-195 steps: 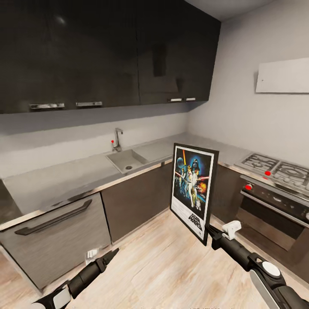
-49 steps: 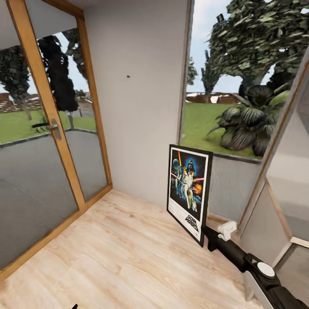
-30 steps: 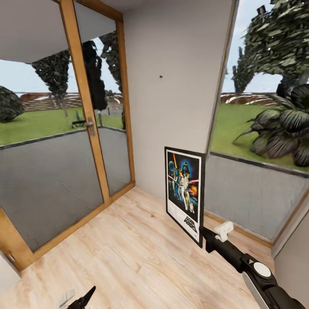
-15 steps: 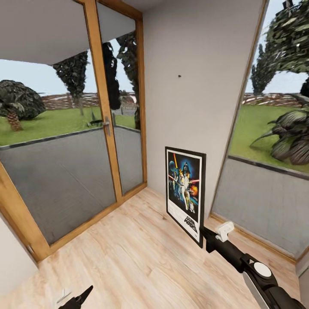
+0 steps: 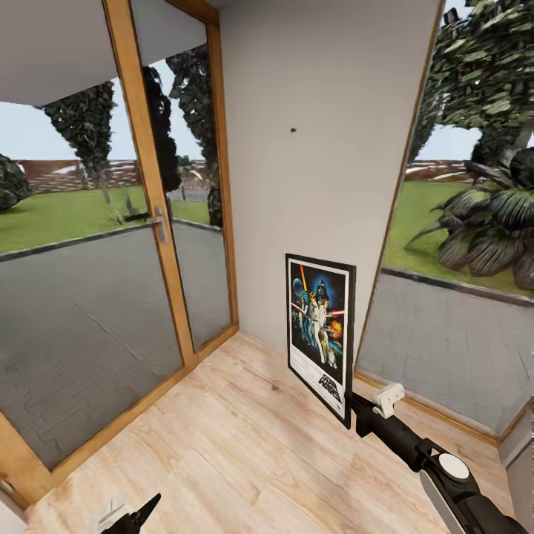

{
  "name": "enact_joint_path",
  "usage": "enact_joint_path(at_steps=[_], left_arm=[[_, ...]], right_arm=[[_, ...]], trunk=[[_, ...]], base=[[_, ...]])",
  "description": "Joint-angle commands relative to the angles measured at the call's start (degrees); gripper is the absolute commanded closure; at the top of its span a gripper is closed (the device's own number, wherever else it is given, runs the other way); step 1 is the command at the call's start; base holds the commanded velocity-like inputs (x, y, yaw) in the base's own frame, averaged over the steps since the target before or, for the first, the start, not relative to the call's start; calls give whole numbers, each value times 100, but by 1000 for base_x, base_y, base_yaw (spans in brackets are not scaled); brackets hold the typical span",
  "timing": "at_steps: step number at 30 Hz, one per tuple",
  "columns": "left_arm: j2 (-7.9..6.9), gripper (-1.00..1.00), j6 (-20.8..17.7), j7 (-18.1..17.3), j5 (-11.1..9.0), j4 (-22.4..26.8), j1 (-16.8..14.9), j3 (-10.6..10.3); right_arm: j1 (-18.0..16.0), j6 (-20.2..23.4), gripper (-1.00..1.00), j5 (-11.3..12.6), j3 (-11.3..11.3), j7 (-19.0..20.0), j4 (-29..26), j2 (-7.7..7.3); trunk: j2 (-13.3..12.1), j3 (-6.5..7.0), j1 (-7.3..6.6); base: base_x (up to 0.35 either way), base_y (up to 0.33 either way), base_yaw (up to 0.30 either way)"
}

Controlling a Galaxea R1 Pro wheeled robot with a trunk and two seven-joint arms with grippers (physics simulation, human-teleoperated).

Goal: Pick up the poster from the kitchen countertop and hang it on one of the wall nails in the kitchen.

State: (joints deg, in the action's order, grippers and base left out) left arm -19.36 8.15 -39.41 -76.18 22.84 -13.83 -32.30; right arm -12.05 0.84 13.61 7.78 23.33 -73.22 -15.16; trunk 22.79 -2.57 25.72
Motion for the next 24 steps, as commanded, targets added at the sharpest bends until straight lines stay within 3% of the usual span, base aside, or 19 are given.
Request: enact_joint_path(at_steps=[1, 7, 24], left_arm=[[-6, -100, 38, -7, -46, 1, -6, -48], [-6, -100, 38, -8, -46, 1, -6, -48], [-6, -100, 38, -7, -46, 1, -6, -48]], right_arm=[[-8, 13, 100, 64, 11, 20, 1, -4], [-8, 13, 100, 67, 13, 21, 1, -4], [-8, 4, 100, 72, 13, 23, 1, -1]], trunk=[[13, -13, 7], [13, -13, 7], [13, -13, 7]], base=[[284, 231, -299], [284, 231, -224], [284, 232, -33]])
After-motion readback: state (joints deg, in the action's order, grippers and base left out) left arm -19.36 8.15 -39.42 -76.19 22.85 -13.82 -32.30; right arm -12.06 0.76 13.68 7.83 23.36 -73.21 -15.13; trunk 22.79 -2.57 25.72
